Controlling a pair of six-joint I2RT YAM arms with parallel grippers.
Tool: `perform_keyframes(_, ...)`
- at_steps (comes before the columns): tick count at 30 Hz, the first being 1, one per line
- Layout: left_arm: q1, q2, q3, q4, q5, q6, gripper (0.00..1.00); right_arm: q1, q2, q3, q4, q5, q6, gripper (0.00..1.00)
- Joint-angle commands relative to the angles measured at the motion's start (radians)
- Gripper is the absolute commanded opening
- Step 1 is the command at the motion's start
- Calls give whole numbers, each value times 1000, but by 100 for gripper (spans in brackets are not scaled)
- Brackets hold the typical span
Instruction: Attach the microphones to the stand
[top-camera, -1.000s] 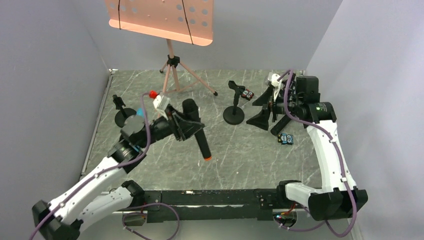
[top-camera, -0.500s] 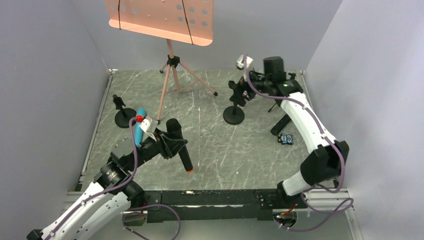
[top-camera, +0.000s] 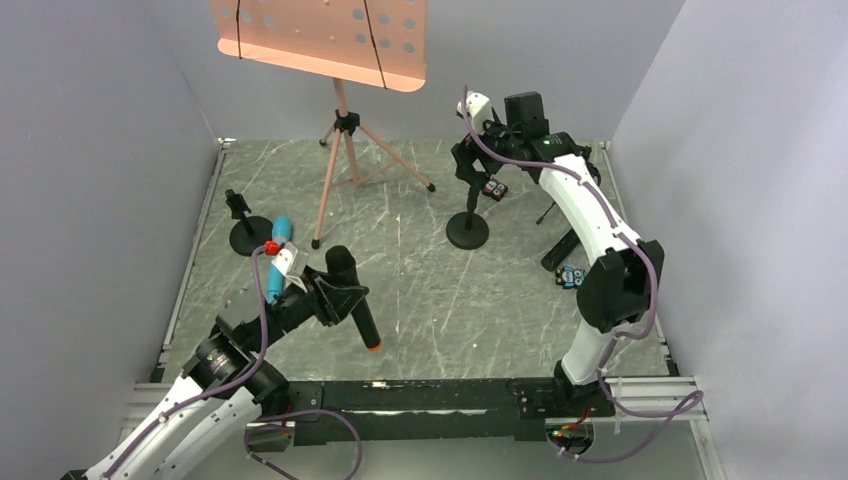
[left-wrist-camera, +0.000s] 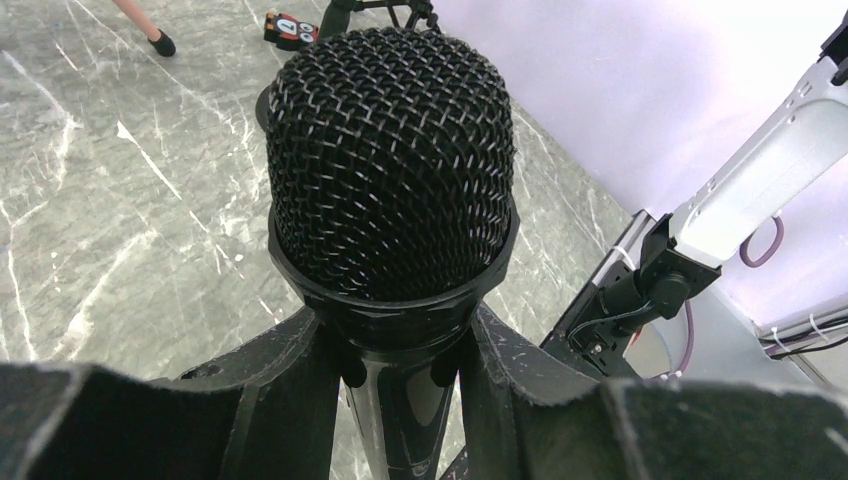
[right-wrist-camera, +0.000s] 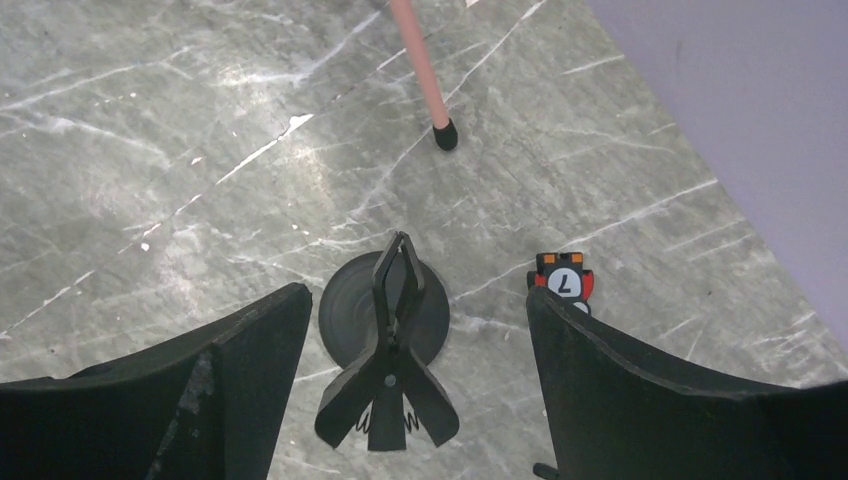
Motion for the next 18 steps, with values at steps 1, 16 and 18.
perform_keyframes(1,0,-28,14,19,-22,-8,0,-1,50,86,-79,3,-14,81)
perform_keyframes(16,1,-57,30,-24,-27,-11,0,25,50,85,-147,-77,-104,23)
perform_keyframes(18,2,-56,34,-23,-23,-13,0,38,23,67,-153,-85,-123,15)
